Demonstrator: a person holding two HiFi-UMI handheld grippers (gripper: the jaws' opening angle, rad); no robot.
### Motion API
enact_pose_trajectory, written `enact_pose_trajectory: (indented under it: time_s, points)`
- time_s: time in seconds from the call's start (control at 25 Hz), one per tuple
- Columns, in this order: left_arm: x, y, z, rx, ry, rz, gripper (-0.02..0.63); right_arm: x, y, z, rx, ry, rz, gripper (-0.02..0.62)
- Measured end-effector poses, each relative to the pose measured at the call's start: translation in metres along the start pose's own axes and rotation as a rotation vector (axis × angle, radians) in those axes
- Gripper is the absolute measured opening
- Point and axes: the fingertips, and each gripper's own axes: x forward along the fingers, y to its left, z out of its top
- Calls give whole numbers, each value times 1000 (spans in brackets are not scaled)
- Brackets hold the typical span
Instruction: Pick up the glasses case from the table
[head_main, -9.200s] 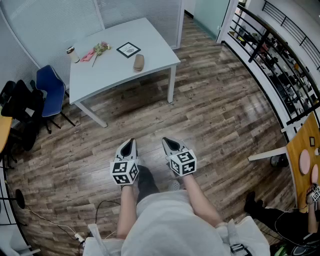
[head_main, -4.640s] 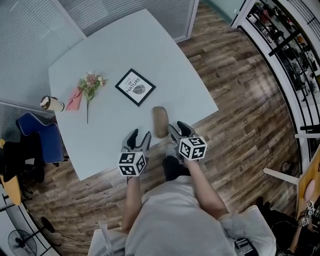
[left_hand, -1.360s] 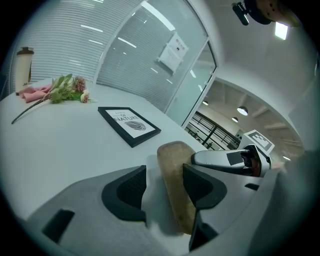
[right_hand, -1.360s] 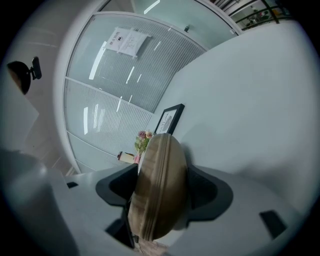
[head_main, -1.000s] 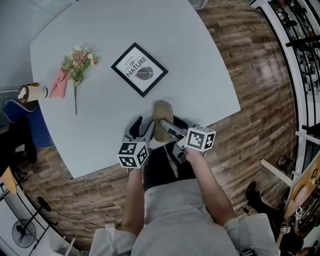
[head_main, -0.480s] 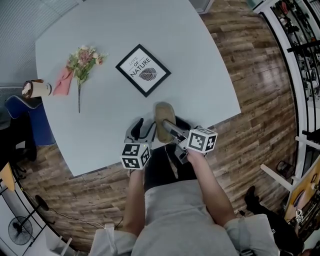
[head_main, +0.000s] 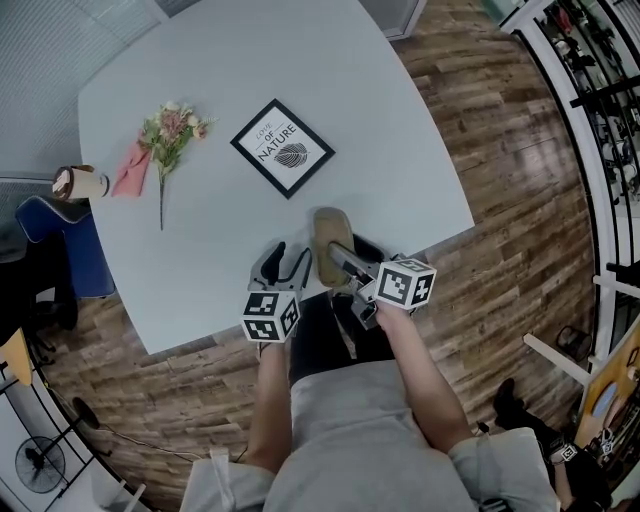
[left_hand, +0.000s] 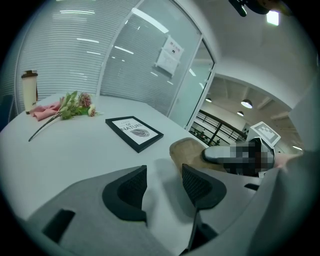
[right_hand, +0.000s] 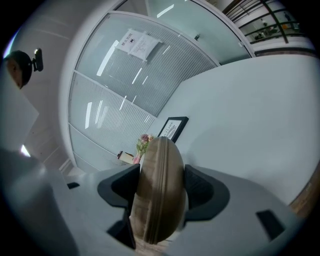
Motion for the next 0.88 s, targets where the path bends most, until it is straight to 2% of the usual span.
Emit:
enact_pose_trajectory:
  time_s: [0.52, 0.88]
  points:
    - [-22, -29, 12, 19, -54, 14, 218, -32, 16, 18, -55, -45, 34, 273]
    - [-38, -46, 35, 41, -111, 21, 218, -57, 30, 37, -95, -84, 57, 273]
